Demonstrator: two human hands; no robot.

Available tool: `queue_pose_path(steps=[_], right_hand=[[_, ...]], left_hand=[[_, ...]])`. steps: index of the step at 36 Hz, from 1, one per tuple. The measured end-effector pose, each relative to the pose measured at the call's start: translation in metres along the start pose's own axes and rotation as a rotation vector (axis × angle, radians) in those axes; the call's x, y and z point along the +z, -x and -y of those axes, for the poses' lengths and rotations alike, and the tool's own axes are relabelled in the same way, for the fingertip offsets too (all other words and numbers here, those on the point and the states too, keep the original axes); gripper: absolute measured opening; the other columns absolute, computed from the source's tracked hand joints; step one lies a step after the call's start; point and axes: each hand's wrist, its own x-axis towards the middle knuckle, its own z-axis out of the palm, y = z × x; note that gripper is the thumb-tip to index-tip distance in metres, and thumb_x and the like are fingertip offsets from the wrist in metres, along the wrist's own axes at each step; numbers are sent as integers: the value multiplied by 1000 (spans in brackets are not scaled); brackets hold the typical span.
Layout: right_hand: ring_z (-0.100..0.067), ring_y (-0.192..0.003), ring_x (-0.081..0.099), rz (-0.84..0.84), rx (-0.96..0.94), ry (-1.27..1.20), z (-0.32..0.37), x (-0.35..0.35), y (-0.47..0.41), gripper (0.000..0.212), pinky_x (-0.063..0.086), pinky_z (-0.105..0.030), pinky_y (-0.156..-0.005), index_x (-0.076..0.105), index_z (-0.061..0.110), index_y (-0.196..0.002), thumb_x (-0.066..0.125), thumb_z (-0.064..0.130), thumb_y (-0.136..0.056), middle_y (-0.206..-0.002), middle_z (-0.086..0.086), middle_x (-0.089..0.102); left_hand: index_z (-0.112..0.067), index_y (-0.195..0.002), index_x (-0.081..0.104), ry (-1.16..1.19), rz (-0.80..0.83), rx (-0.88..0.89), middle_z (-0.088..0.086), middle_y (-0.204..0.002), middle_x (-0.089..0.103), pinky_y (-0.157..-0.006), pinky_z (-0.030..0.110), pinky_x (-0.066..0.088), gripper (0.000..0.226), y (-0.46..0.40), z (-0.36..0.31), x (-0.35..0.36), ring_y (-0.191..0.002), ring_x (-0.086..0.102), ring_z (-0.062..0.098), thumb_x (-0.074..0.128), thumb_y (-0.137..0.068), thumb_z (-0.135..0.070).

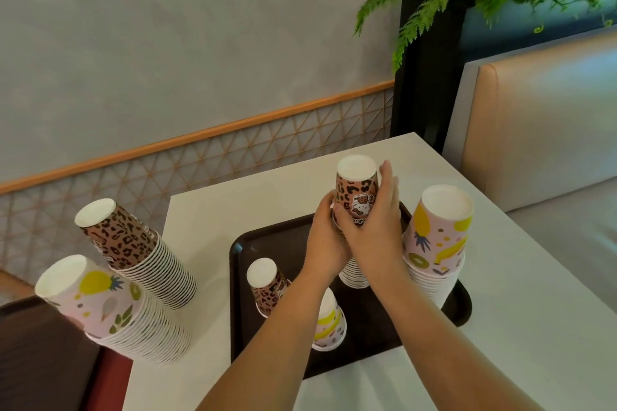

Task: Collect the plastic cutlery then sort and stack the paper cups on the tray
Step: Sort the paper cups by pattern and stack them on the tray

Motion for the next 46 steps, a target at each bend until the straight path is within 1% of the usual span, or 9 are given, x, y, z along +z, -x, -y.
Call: queue_pose_path(steps=[4,8,12,22,25,30,39,43,46], right_hand=[[-13,-145,2,-47,-160,-53,20,-11,18,83,18,-44,-117,4,34,-143,63,24,-86,-153,13,8],[-13,-141,21,-72,-337,-119,34,-10,37,56,29,-38,-113,34,22,-136,60,19,-86,-148,3,29],[-2,-123,40,26,-402,-157,51,3,62,41,29,-10,-103,49,14,-124,60,12,-85,-128,-2,50],[10,-108,42,405,-406,-166,92,71,128,38,32,0,-90,53,14,-121,60,19,-84,-117,5,54],[12,-109,36,522,-386,-128,102,94,141,43,26,5,-89,47,18,-126,62,21,-86,-124,7,48],[1,-119,35,652,-329,-97,119,134,157,61,18,8,-89,35,17,-137,65,25,-85,-138,2,39],[-8,-126,42,640,-115,-134,135,188,174,85,40,-21,-98,28,27,-140,76,41,-72,-139,8,41],[-9,-119,45,593,-79,-109,128,202,175,82,42,-18,-92,34,22,-136,78,36,-69,-131,5,46],[-11,-114,51,578,-17,-123,122,209,178,78,46,-21,-87,36,22,-130,80,33,-66,-123,5,53]], left_hand=[[-25,-142,26,68,-122,16,-8,-147,31,-110,26,32,81,28,7,-14,-134,32,6,74,-78,-21],[-31,-129,35,12,-391,234,-10,-133,40,-100,10,34,61,63,8,-41,-123,42,8,68,-80,-14],[-25,-119,40,-73,-603,362,-10,-119,41,-94,26,41,47,96,13,-77,-111,46,18,57,-76,-18],[-6,-126,37,-168,-964,213,12,-132,33,-108,38,28,63,147,62,-180,-124,27,25,59,-71,-27],[-2,-132,34,-139,-919,85,18,-137,31,-108,18,17,76,154,83,-204,-127,26,22,68,-67,-22],[-16,-138,32,18,-635,-100,5,-141,32,-102,33,35,87,154,132,-231,-132,33,22,82,-66,-16],[-34,-128,36,195,-418,-164,-1,-136,47,-99,42,48,84,146,170,-240,-124,48,16,81,-64,-2],[-24,-128,43,274,-398,-115,-6,-123,54,-73,17,53,63,139,174,-238,-118,52,12,70,-78,4],[-24,-128,48,334,-369,-130,3,-125,57,-73,25,55,46,137,179,-240,-120,53,21,59,-88,-4]])
